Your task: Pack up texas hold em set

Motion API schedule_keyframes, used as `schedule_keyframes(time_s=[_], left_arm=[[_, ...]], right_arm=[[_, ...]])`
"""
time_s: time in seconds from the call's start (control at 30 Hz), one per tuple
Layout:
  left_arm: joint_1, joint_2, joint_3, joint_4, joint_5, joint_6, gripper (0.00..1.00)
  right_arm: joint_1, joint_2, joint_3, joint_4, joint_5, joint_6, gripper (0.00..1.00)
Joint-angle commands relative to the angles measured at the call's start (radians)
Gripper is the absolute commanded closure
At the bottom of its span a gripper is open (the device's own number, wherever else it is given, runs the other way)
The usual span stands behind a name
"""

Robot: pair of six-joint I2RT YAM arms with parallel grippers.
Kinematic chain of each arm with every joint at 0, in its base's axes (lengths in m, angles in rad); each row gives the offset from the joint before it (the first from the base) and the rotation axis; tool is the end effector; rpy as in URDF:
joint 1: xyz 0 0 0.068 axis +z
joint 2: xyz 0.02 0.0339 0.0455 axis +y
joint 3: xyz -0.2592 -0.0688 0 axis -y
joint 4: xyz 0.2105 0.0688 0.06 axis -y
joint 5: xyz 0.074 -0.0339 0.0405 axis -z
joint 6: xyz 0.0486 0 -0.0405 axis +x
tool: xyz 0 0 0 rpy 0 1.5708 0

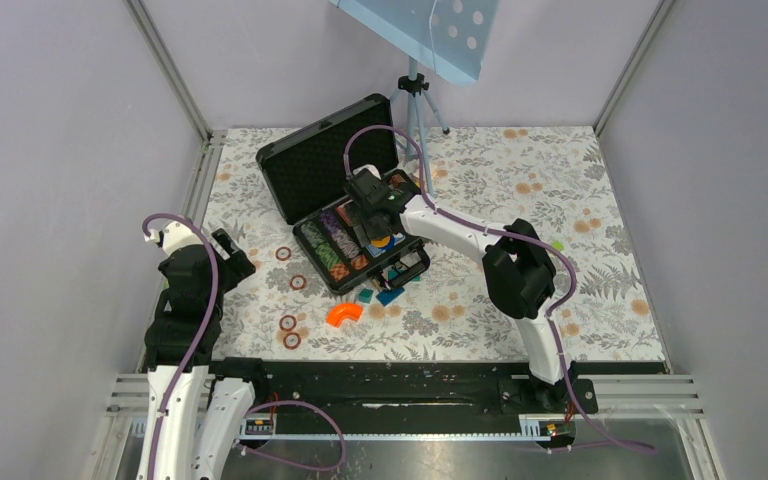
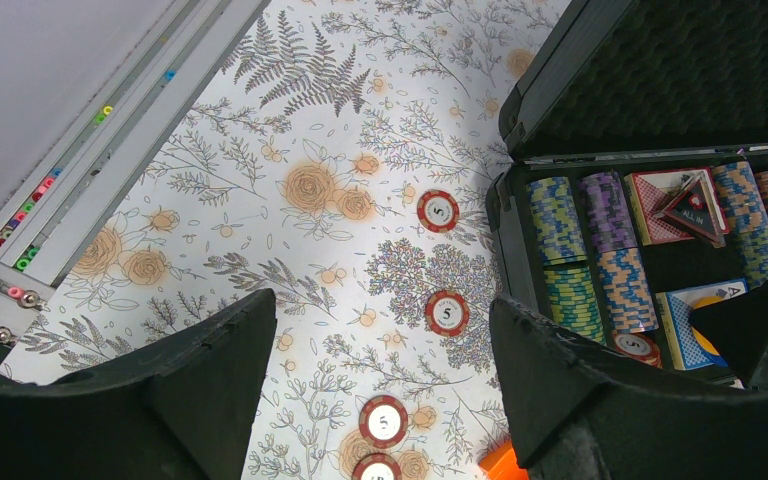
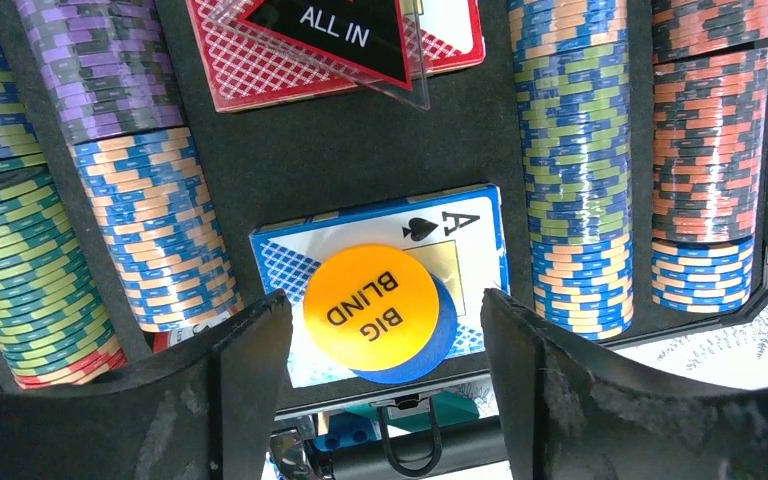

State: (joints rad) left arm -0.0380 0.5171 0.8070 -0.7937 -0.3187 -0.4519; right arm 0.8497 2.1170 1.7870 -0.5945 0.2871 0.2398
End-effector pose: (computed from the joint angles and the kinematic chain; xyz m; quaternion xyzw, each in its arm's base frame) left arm 0.0850 0.0120 0.3013 -0.2537 0.8154 0.0108 0.5202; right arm 0.3047 0.3258 0.2273 -0.2384 0.9088 0.0468 0.3391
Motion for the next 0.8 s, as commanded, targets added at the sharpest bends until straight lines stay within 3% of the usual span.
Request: schedule_keyframes(time_s=[0.0,0.2,0.37,0.53,0.77], left_arm=[[0.006,0.003,-0.006,0.034,-0.011,0.014,0.22],[0.005,0.015,-0.006,0.036,-0.002,0.014,0.22],[0.006,0.015,-0.008,0.039,-0.001,0.012,0.22],[0.006,0.013,-0.008,0.040,0.000,0.011,0.22],[0.006,0.004,-0.007,0.042,0.002,0.011,0.22]], right_arm=[[-0.008,-0.020,0.034,-0.013,0.004,0.006,0.24],[-0.005,-0.108,-0.027,0.010,-0.003,0.031,0.24],[0.093,-0.177,-0.084,0.026,-0.008,0.100,0.26],[0.248,-0.140,-0.049,0.015,-0.017,0.174,0.26],[0.418,0.028,0.092,-0.015,-0.055,0.277,0.26]])
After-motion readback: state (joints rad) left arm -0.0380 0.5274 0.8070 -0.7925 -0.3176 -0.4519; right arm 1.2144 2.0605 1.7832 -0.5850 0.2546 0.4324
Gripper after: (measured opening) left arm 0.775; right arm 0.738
